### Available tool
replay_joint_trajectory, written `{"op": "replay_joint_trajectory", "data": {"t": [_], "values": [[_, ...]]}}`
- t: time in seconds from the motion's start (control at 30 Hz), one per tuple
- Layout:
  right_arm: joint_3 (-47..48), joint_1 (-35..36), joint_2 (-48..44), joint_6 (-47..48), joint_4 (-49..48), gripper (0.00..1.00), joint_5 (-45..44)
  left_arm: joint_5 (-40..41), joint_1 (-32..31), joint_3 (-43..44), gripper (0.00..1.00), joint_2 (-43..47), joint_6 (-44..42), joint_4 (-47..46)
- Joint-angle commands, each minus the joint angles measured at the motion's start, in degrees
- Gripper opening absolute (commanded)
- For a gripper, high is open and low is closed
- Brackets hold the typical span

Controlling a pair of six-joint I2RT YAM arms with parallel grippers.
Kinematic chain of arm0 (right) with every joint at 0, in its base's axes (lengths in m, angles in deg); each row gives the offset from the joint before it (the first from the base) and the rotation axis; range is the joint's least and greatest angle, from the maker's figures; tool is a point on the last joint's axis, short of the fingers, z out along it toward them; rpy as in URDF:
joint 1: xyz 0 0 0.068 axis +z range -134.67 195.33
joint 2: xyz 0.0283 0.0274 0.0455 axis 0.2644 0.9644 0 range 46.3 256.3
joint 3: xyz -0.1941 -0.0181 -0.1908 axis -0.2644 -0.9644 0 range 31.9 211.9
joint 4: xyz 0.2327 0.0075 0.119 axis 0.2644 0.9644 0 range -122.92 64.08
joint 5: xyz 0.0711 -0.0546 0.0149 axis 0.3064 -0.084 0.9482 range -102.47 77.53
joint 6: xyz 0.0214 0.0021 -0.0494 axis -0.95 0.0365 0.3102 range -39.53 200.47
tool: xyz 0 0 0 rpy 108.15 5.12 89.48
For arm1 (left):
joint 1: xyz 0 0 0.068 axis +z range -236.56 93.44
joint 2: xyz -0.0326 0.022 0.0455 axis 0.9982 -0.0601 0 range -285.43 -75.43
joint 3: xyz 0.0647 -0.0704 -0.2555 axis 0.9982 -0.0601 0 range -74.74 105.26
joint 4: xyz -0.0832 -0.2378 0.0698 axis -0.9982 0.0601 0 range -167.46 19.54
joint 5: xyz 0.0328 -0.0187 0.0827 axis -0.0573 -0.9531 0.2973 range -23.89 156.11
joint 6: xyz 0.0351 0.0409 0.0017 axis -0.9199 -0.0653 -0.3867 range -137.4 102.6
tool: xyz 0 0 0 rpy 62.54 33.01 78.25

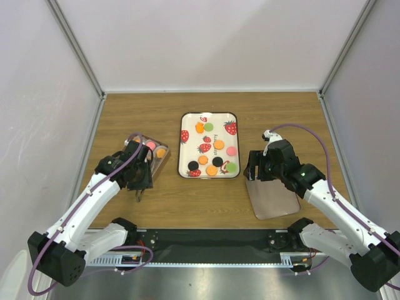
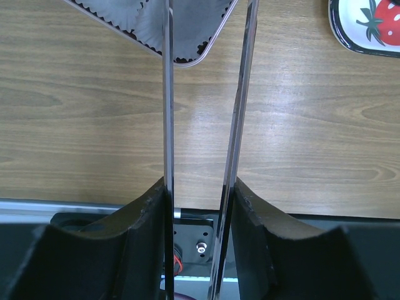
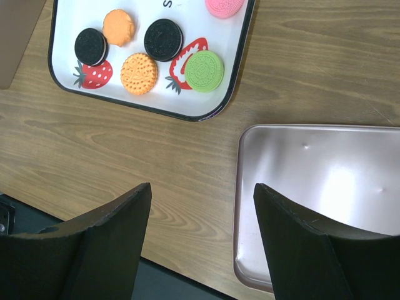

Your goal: Pack the cookies

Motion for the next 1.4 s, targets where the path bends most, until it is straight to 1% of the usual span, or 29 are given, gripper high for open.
{"op": "replay_joint_trajectory", "data": {"t": [0.0,0.2,0.4,0.5,0.53,0.73,0.83,1.07,1.37], "values": [[0.1,0.38,-0.91,-0.15,-1.24,0.73,-0.26,-1.48,0.5,1.25,0.46,0.79,0.43,-0.78],[0.09,0.38,-0.65,-0.15,-1.24,0.73,-0.18,-1.83,0.5,4.14,0.46,0.61,-0.71,-0.16],[0.18,0.2,-0.12,-0.24,-1.06,0.73,-0.88,-2.79,-0.2,12.14,0.45,-2.9,-2.47,-1.47],[0.45,0.11,0.05,-0.33,-0.71,0.73,-1.41,-2.18,-3.62,15.31,0.45,-6.41,-1.86,-2.97],[0.53,-0.15,0.06,-0.41,-0.54,0.73,-1.5,-1.83,-6.15,16.44,0.45,-7.29,-1.25,-3.41],[0.8,-0.68,0.14,-0.68,0.08,0.73,-3.69,-1.04,-15.21,17.69,0.45,-14.15,-0.27,-6.84],[0.8,-0.68,0.32,-0.77,0.26,0.73,-4.39,-1.04,-18.29,17.51,0.45,-17.14,-0.45,-8.42],[0.62,-0.85,0.14,-1.21,0.43,0.73,-5.8,-2.27,-21.73,18.56,0.45,-22.85,-2.56,-10.88],[0.54,-0.77,0.32,-1.12,0.34,0.73,-5.63,-2.88,-22.44,17.86,0.46,-26.02,-3.52,-12.11]]}}
